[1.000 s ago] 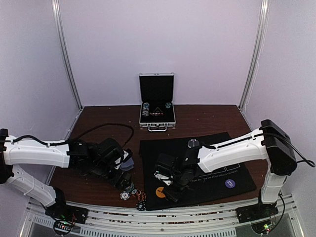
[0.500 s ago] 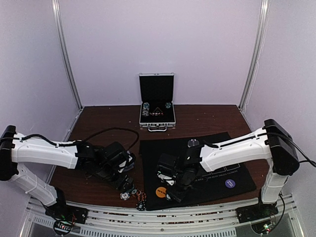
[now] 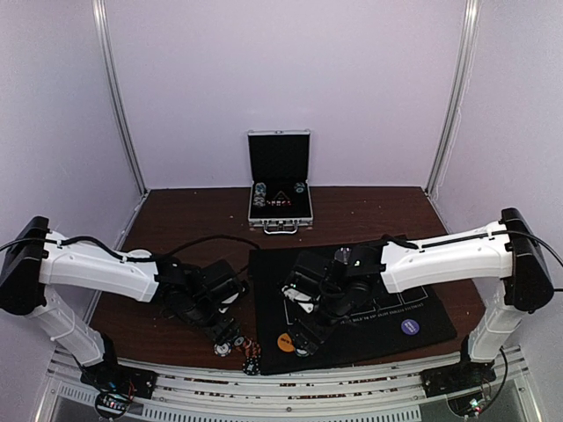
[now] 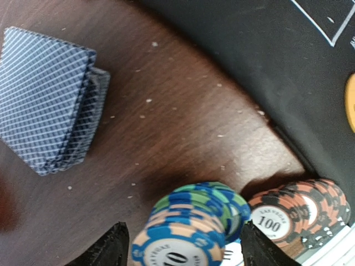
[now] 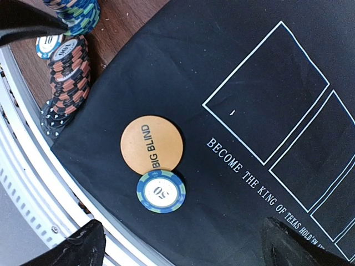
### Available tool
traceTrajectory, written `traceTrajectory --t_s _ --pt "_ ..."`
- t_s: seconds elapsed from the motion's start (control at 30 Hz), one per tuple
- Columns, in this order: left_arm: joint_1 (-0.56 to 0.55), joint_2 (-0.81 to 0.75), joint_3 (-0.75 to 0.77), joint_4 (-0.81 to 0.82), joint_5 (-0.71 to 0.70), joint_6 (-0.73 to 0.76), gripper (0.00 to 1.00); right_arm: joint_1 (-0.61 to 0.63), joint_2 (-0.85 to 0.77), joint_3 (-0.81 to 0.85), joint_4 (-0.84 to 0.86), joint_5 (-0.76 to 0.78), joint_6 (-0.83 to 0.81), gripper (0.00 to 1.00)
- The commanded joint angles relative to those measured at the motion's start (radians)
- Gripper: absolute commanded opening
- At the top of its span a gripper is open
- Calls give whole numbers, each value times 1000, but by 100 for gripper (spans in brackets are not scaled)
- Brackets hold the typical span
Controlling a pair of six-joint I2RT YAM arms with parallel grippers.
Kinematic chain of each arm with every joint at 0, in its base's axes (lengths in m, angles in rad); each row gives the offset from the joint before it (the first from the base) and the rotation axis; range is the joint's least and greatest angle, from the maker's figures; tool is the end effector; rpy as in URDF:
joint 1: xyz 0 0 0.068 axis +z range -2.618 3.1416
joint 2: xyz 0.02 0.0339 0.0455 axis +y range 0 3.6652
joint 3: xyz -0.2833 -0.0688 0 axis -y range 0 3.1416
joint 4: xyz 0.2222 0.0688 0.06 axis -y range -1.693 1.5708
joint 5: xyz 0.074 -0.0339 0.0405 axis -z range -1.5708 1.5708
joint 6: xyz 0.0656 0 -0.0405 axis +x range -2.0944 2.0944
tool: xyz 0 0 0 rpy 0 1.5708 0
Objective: Distribute texas hold em gaming equipment
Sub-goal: Pick up the pile of poker chips from the pile of poker chips.
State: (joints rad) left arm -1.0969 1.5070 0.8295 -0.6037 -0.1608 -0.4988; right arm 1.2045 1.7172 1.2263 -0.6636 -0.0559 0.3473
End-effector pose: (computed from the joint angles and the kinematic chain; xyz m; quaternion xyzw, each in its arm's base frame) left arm 0.1245 -0.2197 0.1707 0.2795 0.9460 -0.0475 0.1573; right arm 0.1191 0.3206 0.2144 -0.4117 0.8872 0.1642 0.1283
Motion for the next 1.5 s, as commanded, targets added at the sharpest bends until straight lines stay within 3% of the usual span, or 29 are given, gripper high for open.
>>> traceTrajectory --t_s 0.0,0.17,0.3,0.5,0.7,0.87,1.03,1.3,1.47 --pt "-10 -19 -18 35 70 51 73 -10 -28 -3 1 21 8 100" --pt "-31 13 -7 47 100 83 70 -16 -30 -6 8 18 5 100" --pt "-35 59 1 34 46 73 58 -16 -32 -12 12 8 6 100" --pt "-35 95 12 18 12 70 50 -18 -51 -35 29 -3 9 100" --pt "-36 112 17 45 48 84 59 -18 -48 -48 45 -16 10 100" --pt "-35 130 10 58 74 92 60 -18 -47 -52 50 -17 10 100" --pt "-36 128 -2 68 81 99 43 -19 -50 -54 49 -12 9 100" --pt "-35 129 -7 84 101 97 1 -18 -57 -54 46 -3 13 100" --pt "-34 103 24 26 -4 54 0 -20 -65 -49 38 12 11 100"
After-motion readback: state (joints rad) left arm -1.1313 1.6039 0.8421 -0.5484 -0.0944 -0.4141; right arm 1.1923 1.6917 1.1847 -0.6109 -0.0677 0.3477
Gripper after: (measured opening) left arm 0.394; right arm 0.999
